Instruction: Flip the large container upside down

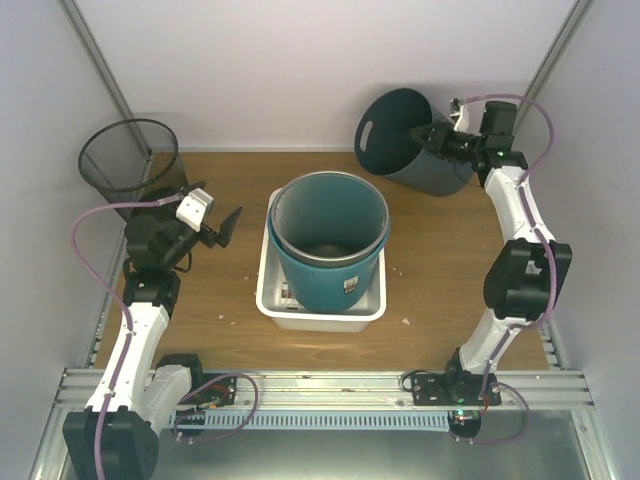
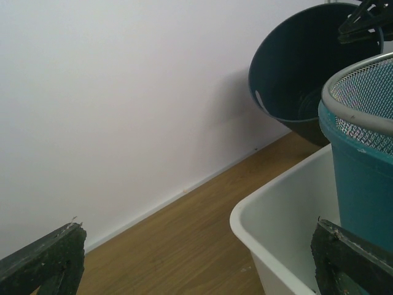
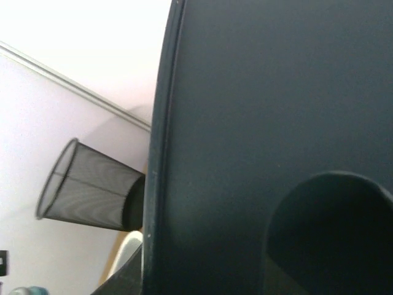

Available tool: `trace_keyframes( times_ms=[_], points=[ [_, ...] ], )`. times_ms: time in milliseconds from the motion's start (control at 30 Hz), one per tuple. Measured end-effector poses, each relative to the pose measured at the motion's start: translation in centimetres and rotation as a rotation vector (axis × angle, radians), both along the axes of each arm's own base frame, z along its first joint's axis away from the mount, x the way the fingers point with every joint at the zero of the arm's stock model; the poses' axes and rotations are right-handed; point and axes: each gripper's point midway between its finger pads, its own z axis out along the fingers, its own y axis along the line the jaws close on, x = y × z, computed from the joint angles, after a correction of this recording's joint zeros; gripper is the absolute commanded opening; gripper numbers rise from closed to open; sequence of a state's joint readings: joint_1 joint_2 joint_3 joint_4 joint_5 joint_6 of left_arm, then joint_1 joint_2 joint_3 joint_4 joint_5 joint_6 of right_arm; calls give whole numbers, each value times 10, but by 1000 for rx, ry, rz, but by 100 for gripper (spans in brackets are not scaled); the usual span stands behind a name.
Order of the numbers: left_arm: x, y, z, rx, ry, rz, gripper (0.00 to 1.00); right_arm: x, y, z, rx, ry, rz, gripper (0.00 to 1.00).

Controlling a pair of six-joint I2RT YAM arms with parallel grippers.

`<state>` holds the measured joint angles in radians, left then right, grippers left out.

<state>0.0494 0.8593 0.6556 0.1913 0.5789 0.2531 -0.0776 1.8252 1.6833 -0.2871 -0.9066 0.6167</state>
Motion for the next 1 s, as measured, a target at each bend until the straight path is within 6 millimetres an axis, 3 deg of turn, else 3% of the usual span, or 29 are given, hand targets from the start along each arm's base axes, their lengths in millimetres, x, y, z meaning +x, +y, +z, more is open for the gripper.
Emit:
trace_keyframes(
  times_ms=[200, 667, 1000],
  points=[
    [1, 0, -6, -8, 19, -3, 99, -10, -5, -14, -182, -15, -49, 0],
    [3, -1, -17, -17, 48, -5, 99, -16, -10, -83, -687, 53, -174, 1],
    [4, -1, -22, -19, 57, -7, 99, -14, -14, -82, -1057, -17, -272, 1]
  ],
)
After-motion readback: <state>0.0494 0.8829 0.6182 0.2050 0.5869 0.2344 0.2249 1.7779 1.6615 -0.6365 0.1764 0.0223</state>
